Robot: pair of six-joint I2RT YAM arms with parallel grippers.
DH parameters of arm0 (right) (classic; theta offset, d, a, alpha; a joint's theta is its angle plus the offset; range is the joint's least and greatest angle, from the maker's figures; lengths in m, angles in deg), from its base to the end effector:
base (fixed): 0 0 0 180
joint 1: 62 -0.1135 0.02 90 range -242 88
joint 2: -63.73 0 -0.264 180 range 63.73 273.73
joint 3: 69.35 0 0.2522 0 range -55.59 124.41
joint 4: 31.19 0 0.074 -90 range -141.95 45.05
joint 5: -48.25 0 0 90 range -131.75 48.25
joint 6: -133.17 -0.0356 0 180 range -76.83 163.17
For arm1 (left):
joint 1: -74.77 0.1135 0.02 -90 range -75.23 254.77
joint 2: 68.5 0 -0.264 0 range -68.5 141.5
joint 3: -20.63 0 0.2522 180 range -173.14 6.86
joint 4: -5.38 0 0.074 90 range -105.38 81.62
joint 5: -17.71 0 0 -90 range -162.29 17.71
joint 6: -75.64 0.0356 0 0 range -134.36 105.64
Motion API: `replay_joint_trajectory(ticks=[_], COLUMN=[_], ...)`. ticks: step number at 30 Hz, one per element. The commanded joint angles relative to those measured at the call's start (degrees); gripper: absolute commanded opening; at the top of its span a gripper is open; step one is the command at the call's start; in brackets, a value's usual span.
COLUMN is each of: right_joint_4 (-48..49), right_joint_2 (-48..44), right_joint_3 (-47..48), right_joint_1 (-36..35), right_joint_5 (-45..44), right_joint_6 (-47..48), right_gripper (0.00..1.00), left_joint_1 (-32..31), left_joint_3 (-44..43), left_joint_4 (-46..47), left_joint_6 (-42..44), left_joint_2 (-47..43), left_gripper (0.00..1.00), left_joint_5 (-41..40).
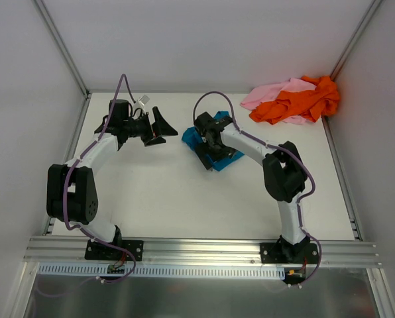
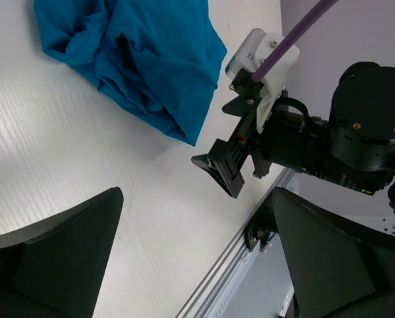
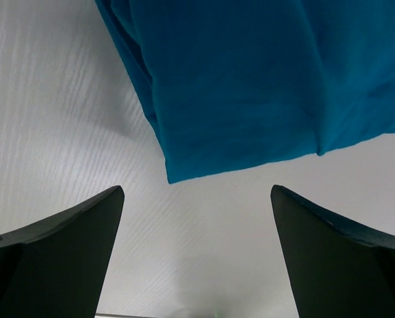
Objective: Fold and stack the t-shirts
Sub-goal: Put the neatly folded tshirt into the corner of the board with the left arm
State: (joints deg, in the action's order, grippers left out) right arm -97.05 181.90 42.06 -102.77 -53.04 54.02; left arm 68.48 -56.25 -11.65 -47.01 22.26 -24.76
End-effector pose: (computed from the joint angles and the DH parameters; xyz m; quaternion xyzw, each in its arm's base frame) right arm 0.3284 0.2740 0.2126 -0.4149 0.8921 -0.0551 0.1704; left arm 0.3475 -0.0647 0.2666 0.0119 0.8205 -0.4810 0.3086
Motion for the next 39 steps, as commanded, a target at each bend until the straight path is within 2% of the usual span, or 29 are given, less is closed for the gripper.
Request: replay_joint_trajectory(ticks=[1,13,14,15,16,18,19,26,30,32,33,34,36,39], right_joint_4=[2.5,3.8,3.9,3.9,4.0,4.0,3.9,3.1,1.2,-0.7,-1.3,-1.8,-3.3,-4.9], right_joint_2=[2.1,7.5,7.9,8.8,9.0,9.7,9.8,7.2,4.6,4.0,3.7,3.0,2.4,0.9], right_joint_3=[0.9,2.6,2.6,2.8,2.9,3.6,3.8,4.2,6.4,8.9,9.7,10.3,11.9,13.7], right_joint_1=[0.0,0.0,0.0,-0.1,-0.1,0.0,-0.1,0.2,0.4,0.4,0.4,0.4,0.4,0.4], right_joint_5=[0.0,2.0,2.2,2.3,2.6,3.0,2.9,3.0,3.1,3.5,3.6,3.8,4.3,4.7], right_joint_6=[0.5,-0.5,-0.5,-0.6,-0.6,-0.7,-0.9,-1.0,-1.4,-1.5,-1.7,-1.9,-2.5,-3.0], right_gripper=[1.00,0.99,0.83,0.75,0.52,0.23,0.02,0.00,0.00,0.00,0.00,0.00,0.00,0.00], left_joint_1=[0.2,0.2,0.2,0.2,0.2,0.2,0.2,0.2,0.0,-0.4,-0.6,-0.7,-1.5,-4.5], left_joint_3=[-1.0,-2.3,-2.5,-2.6,-2.9,-2.9,-2.8,-0.9,3.5,6.9,11.4,13.8,17.7,18.8], left_joint_4=[-0.6,-1.4,-1.5,-1.6,-1.7,-1.9,-1.8,-0.9,-0.6,5.3,9.1,17.4,25.6,35.7], left_joint_6=[0.7,0.8,0.8,1.0,1.0,1.1,1.1,0.8,0.0,-3.5,-5.6,-7.9,-15.2,-21.4], left_joint_2=[-0.1,1.3,1.5,1.6,1.6,1.6,1.8,1.9,2.1,2.0,2.1,2.5,4.5,9.9], left_gripper=[0.99,0.99,0.99,0.99,0.99,0.99,0.99,0.99,0.99,0.99,0.99,0.99,0.99,0.99], left_joint_5=[1.3,1.2,1.3,1.3,1.2,1.2,1.2,1.6,2.6,3.4,3.6,3.5,3.9,3.0])
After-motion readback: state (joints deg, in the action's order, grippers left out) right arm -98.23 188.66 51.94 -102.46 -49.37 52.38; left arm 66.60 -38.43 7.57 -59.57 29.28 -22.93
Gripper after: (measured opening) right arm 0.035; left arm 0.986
